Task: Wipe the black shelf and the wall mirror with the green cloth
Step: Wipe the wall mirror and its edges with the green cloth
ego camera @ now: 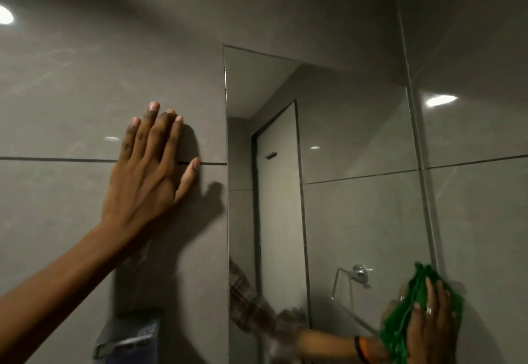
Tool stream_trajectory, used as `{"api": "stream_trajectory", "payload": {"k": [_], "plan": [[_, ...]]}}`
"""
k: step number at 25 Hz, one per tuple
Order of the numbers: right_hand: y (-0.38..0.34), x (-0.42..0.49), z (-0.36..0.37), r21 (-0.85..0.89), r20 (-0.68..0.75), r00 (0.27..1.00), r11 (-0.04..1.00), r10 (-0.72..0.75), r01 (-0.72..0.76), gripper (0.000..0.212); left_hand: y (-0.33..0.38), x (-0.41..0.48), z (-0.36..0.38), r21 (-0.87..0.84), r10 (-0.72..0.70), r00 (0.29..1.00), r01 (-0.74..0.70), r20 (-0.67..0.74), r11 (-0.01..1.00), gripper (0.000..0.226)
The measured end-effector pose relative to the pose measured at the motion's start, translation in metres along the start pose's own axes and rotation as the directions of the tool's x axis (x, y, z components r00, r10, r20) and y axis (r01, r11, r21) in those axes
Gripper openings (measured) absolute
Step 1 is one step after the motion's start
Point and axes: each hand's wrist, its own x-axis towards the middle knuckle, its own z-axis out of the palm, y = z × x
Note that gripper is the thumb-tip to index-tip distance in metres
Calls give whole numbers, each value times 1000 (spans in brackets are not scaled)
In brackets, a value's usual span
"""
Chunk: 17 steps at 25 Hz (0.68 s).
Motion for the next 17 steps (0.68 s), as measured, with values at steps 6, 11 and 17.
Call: {"api": "stream_trajectory", "payload": {"k": [6, 11, 17], "plan": [[-83, 236, -32, 426, 58, 995, 899, 81, -98, 61, -2, -1, 1, 10, -6, 1000, 6, 13, 1000, 80], [-145, 343, -34, 441, -5, 988, 886, -157, 144, 61, -1, 0, 3, 45, -4, 1000, 3, 22, 999, 79], [-250, 337, -69, 335, -85, 877, 815, -473, 473, 59, -1, -1, 5, 42, 0, 1000, 0, -4, 999, 78]]}}
